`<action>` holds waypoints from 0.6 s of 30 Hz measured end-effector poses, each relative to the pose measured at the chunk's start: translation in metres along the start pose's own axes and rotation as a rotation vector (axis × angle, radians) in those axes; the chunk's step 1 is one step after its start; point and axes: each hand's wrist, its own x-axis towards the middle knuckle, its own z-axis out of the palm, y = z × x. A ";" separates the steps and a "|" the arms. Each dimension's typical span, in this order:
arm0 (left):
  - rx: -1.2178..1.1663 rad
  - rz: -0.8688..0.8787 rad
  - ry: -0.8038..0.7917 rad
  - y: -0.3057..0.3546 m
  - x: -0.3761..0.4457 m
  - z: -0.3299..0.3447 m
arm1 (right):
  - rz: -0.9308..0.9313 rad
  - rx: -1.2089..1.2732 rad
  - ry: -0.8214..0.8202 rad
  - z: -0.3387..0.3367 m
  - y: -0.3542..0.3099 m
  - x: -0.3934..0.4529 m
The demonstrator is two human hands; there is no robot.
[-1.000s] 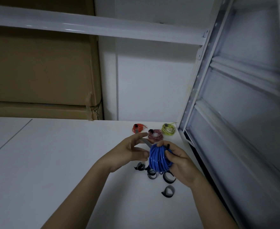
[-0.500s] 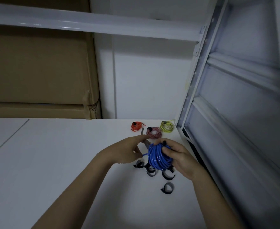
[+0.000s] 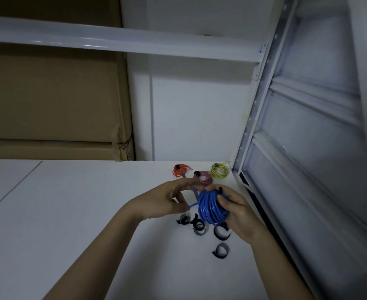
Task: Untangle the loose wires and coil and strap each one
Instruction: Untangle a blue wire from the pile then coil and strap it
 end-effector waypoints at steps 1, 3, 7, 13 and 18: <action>0.000 -0.011 -0.033 0.001 -0.001 -0.001 | -0.007 0.021 0.003 0.001 0.001 0.000; 0.013 -0.028 -0.081 0.004 -0.003 -0.003 | -0.013 0.030 -0.001 0.004 0.001 0.001; 0.007 -0.009 -0.064 0.006 -0.004 -0.005 | -0.014 -0.054 -0.005 0.009 -0.001 0.002; 0.045 -0.019 -0.049 0.007 -0.003 -0.009 | -0.002 -0.425 -0.047 0.012 -0.010 -0.001; 0.177 -0.110 0.008 0.010 0.006 -0.008 | 0.026 -0.518 -0.005 0.020 -0.011 -0.003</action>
